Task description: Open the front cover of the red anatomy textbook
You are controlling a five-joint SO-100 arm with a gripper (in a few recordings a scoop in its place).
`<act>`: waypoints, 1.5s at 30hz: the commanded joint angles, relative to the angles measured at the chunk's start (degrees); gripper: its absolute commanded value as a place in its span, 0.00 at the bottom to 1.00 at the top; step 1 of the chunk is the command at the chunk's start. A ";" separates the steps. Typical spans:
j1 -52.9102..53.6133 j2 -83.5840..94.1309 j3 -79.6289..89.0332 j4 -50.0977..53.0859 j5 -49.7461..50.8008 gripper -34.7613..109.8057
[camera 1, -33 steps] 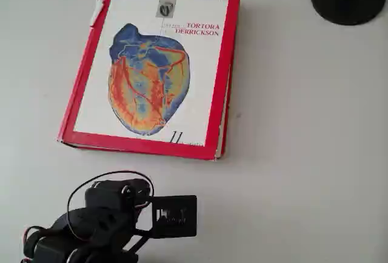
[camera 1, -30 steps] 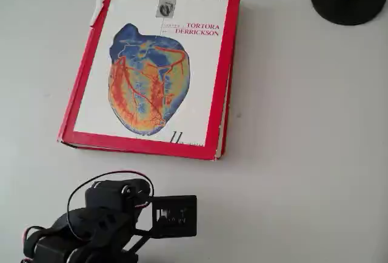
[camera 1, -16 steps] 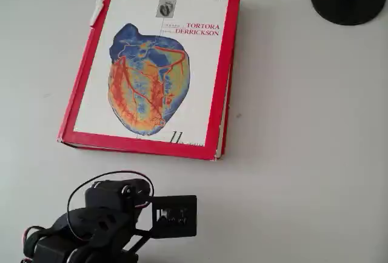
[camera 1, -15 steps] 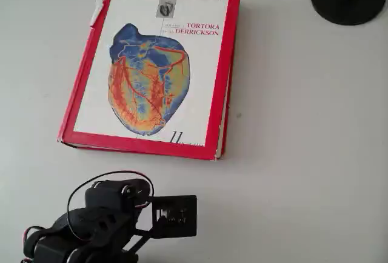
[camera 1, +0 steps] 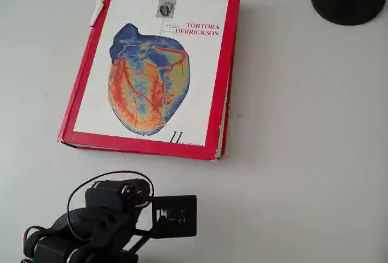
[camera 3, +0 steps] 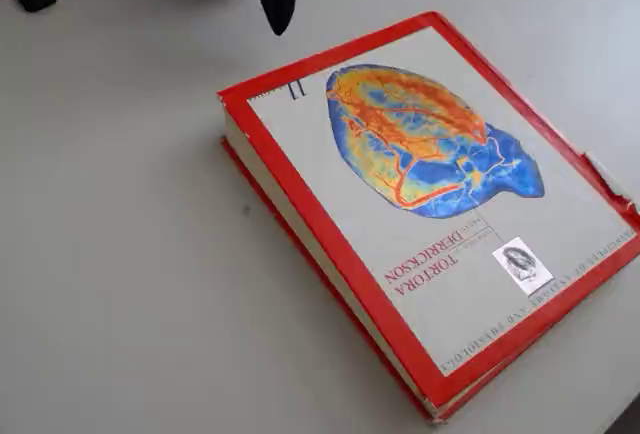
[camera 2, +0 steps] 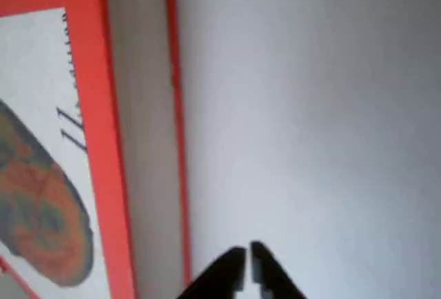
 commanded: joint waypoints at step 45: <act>-0.70 0.44 1.85 -9.14 -2.55 0.24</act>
